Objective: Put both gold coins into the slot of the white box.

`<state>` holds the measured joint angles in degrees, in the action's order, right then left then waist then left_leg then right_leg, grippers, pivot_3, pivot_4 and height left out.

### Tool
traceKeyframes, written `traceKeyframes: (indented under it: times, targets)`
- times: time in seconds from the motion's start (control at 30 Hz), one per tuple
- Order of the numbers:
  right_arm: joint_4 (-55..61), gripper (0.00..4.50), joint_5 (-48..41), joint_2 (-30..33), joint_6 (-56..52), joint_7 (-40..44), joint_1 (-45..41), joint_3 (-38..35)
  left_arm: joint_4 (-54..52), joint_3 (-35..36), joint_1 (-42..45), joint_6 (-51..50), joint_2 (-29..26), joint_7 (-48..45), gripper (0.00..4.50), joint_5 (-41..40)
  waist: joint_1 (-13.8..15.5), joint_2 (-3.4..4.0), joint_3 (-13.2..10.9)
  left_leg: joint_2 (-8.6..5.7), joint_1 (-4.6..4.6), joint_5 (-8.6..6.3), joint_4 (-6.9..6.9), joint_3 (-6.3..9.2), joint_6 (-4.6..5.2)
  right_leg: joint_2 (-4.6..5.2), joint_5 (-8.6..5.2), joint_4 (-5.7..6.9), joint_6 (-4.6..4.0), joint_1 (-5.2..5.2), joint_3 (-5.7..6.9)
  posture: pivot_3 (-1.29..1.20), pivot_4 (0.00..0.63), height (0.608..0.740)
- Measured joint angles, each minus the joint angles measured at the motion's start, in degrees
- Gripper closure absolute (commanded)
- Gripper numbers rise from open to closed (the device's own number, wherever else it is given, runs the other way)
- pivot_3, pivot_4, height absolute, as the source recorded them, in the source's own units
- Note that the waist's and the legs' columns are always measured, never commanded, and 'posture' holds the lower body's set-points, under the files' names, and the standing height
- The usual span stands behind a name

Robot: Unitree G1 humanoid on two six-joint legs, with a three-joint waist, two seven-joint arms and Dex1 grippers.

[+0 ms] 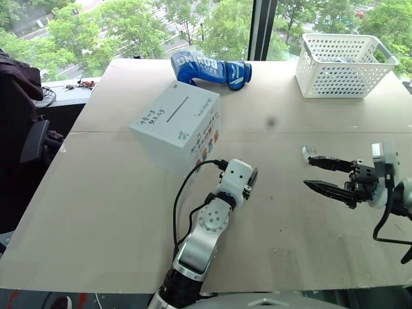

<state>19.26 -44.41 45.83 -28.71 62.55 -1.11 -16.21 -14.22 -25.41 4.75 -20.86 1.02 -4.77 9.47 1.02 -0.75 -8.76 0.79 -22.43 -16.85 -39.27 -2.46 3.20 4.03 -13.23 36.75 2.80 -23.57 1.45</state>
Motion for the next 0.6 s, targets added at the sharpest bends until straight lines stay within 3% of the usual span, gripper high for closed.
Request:
traceKeyframes:
  times: [0.6]
  targets:
    - [-0.12,1.00,0.00,0.00,-0.07,0.02,-0.40,0.00,0.76,0.02,0.01,1.83,0.00,0.09,2.29,0.66,-0.03,0.00,0.00,0.00,0.00,0.00,-0.01,0.00,0.00,0.00,0.00,0.01,0.00,0.00,0.00,0.00,0.150,0.740]
